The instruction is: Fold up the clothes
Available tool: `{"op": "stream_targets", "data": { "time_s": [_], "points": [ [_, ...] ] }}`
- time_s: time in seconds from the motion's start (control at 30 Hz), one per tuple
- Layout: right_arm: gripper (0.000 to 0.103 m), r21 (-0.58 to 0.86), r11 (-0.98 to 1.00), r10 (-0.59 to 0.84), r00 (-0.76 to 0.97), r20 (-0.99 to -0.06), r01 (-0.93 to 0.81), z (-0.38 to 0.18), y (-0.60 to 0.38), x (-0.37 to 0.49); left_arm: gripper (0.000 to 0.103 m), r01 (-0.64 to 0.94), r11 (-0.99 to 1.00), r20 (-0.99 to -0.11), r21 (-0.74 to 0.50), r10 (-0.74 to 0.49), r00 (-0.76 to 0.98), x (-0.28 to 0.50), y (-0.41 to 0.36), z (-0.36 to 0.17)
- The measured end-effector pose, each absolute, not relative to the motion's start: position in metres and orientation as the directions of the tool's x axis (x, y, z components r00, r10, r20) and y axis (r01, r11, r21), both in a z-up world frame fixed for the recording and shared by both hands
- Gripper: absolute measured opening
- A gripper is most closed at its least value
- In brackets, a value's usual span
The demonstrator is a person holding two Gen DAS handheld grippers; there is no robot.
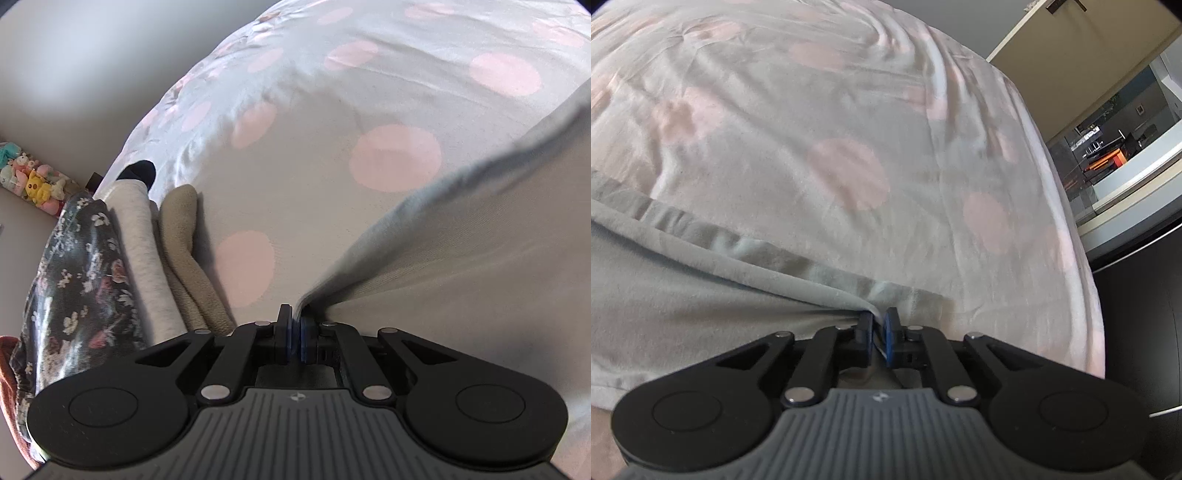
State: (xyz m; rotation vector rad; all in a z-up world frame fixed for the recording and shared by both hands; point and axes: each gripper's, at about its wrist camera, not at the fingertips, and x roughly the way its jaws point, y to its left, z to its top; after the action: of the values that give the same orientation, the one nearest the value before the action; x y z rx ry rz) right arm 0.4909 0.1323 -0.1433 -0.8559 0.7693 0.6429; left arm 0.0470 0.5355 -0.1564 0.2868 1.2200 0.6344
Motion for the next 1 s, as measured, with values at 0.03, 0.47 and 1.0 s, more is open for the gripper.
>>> {"op": "stream_targets", "data": {
  "time_s": [0.03,0.47,1.0],
  "points": [
    [0.008,-0.402,0.524,0.192,0.564,-0.803,-0.751,-0.144,0.131,0.493,0.003,-0.298,0.794,-0.780,0.529,0.594,0.197,0.049,0.537,-0.160],
    [0.029,-0.133,0.805,0.275,0.562,-0.780,-0.578,-0.096,0.064,0.514,0.018,-0.334,0.763,-0.735,0.553,0.636,0.236,0.042,0.524,-0.137],
    [0.007,0.081,0.882,0.356,0.544,-0.760,-0.464,-0.100,0.043,0.510,0.020,-0.291,0.743,-0.697,0.602,0.667,0.262,0.039,0.493,-0.123]
  ]
}}
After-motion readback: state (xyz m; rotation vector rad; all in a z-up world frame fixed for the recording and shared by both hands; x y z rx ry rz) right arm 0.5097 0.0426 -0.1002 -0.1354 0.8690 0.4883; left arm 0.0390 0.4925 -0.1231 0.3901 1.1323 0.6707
